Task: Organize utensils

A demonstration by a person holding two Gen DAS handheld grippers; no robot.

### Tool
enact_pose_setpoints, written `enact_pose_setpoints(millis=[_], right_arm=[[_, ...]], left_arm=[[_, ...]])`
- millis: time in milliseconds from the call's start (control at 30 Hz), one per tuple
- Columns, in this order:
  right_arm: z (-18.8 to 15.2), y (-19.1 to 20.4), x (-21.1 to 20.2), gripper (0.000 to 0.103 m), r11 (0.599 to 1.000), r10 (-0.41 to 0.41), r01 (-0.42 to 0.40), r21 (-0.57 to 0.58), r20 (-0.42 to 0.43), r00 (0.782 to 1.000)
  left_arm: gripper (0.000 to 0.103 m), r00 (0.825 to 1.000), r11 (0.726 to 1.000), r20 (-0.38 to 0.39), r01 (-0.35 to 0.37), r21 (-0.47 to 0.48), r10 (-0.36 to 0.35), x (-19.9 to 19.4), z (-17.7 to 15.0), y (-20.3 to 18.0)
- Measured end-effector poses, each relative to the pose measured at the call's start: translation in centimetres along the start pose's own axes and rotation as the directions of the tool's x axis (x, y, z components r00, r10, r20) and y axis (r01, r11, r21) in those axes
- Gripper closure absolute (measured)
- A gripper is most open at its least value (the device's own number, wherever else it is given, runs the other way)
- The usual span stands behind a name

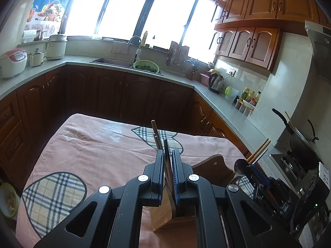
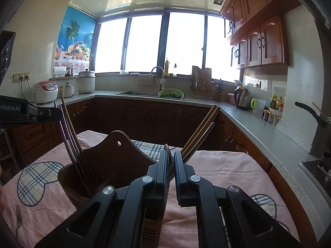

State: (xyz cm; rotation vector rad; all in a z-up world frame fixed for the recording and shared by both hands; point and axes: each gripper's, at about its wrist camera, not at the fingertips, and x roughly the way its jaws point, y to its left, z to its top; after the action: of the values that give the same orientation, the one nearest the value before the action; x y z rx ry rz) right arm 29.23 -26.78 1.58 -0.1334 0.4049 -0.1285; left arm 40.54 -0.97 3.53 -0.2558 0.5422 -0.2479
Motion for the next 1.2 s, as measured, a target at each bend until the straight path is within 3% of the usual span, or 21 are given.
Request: enact_pose_setpoints(millis=[67, 267, 333, 400, 467, 600, 833, 1200], right_arm=[[0.1, -0.2, -0.1, 0.079, 1.0, 0.004, -0.004, 0.009, -0.001, 1.0], [0.8, -0.4, -1.8, 0.056, 0.999, 0.008, -0.009, 0.037, 0.028, 1.0], [1.1, -0.7, -2.7, 0.048, 0.998, 0.011, -0.014, 0.057, 0.044, 0.999], [1.4, -1.2, -3.7, 0.03, 0.997, 0.005, -0.01, 0.08, 0.063, 0.998], [1.3, -1.8, -4.7, 0.009, 0.993, -0.001, -0.009, 0.114, 0.08, 0.997], [0.7, -2.8, -6.0, 0.002, 0.982, 0.021, -0.032, 0.186, 0.062, 0.998], [-0.9, -2.8, -7.8, 0.001, 0.958, 0.107, -0.105, 0.266, 0.006, 0.994], [-1.5, -2.3, -12.3, 0.0, 0.94, 0.159, -0.154, 0.305, 0.006, 0.987]], left_arm=[[0.082, 1.0, 1.0, -0.001, -0.002, -0.007, 0.002, -0.1, 0.0, 0.0], [0.077, 1.0, 1.0, 0.019, 0.019, -0.023, -0.019, -2.2, -0.1, -0.1], [0.06, 0.999, 0.999, 0.035, 0.023, -0.031, -0.022, -3.5, -0.3, 0.0], [0.03, 0.998, 0.999, 0.064, 0.012, -0.045, -0.009, -5.2, -0.8, 0.4], [0.015, 0.996, 0.998, 0.085, -0.015, -0.068, 0.021, -6.7, -1.6, 1.0], [0.009, 0.997, 0.994, 0.066, -0.024, -0.103, 0.031, -8.7, -3.4, 2.0], [0.008, 0.999, 0.988, -0.004, -0.043, -0.151, 0.043, -11.3, -6.4, 2.8], [0.008, 0.997, 0.989, -0.033, -0.068, -0.133, 0.064, -15.6, -7.2, 2.0]])
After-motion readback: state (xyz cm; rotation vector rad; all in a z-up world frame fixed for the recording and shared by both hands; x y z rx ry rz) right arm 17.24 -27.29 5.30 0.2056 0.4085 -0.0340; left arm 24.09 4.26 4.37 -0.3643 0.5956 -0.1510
